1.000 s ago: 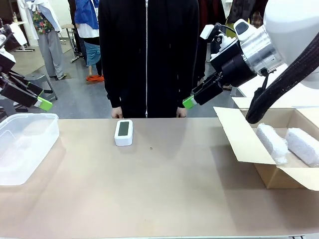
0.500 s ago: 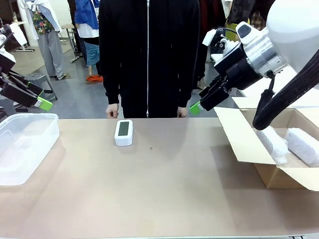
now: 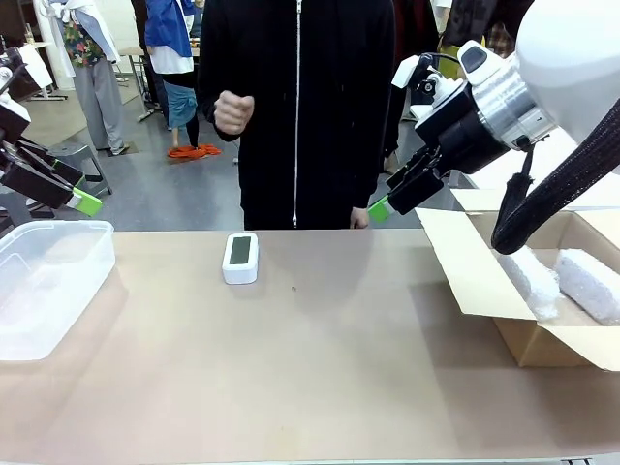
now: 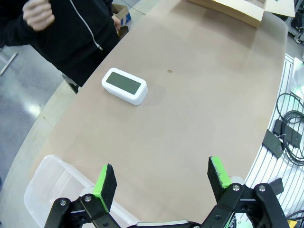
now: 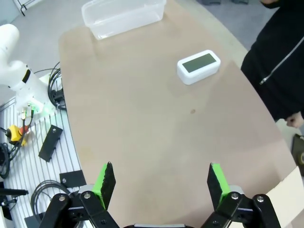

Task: Separate and place wrapped and unwrapped clocks.
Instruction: Pick up the Digital clock indicated by the person.

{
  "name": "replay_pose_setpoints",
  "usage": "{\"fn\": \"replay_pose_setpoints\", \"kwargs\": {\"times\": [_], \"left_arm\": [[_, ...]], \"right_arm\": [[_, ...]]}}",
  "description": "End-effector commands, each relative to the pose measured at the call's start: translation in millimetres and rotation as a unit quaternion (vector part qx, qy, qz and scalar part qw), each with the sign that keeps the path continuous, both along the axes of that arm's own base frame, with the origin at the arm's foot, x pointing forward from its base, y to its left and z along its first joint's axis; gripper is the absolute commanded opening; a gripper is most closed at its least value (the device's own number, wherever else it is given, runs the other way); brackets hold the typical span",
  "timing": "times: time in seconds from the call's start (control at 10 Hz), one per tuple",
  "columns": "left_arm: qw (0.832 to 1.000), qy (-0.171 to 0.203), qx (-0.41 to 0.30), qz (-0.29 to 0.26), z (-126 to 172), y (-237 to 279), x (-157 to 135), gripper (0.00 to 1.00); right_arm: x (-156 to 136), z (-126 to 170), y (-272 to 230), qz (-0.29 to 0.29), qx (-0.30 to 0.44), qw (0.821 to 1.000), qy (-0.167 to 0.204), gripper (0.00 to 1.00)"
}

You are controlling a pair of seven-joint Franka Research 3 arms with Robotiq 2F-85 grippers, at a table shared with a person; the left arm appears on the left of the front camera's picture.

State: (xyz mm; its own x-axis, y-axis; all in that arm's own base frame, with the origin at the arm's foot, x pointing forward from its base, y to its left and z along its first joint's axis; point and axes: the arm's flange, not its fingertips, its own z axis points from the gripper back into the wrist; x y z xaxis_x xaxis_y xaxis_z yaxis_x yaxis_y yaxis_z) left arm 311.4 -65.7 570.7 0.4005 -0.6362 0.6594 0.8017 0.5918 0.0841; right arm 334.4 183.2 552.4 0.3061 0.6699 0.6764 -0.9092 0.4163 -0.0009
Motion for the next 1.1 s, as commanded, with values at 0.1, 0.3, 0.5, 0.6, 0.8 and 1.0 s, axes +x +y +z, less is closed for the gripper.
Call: {"fn": "replay_pose_setpoints", "kwargs": {"times": [0.1, 0.3, 0.5, 0.6, 0.8, 1.0], "left_arm": [[1.0, -0.001, -0.007, -0.003, -3.1, 0.0, 0.7, 1.0], [1.0, -0.001, -0.007, -0.003, -3.1, 0.0, 0.7, 1.0], [1.0, -0.001, -0.007, -0.003, -3.1, 0.0, 0.7, 1.0], [1.0, -0.001, -0.007, -0.003, -3.1, 0.0, 0.7, 1.0], [1.0, -0.001, -0.007, -0.003, -3.1, 0.0, 0.7, 1.0], [1.0, -0.001, -0.007, -0.003, -3.1, 0.0, 0.7, 1.0]], "right_arm": [[-0.2, -1.9, -1.2, 0.009, 0.004, 1.0, 0.004, 1.0], [-0.2, -1.9, -1.2, 0.009, 0.004, 1.0, 0.004, 1.0], [-0.2, -1.9, -1.2, 0.009, 0.004, 1.0, 0.004, 1.0], [-0.2, -1.9, -1.2, 0.009, 0.004, 1.0, 0.004, 1.0], [-0.2, -1.9, -1.2, 0.009, 0.004, 1.0, 0.004, 1.0], [-0.2, -1.9, -1.2, 0.009, 0.004, 1.0, 0.004, 1.0]]}}
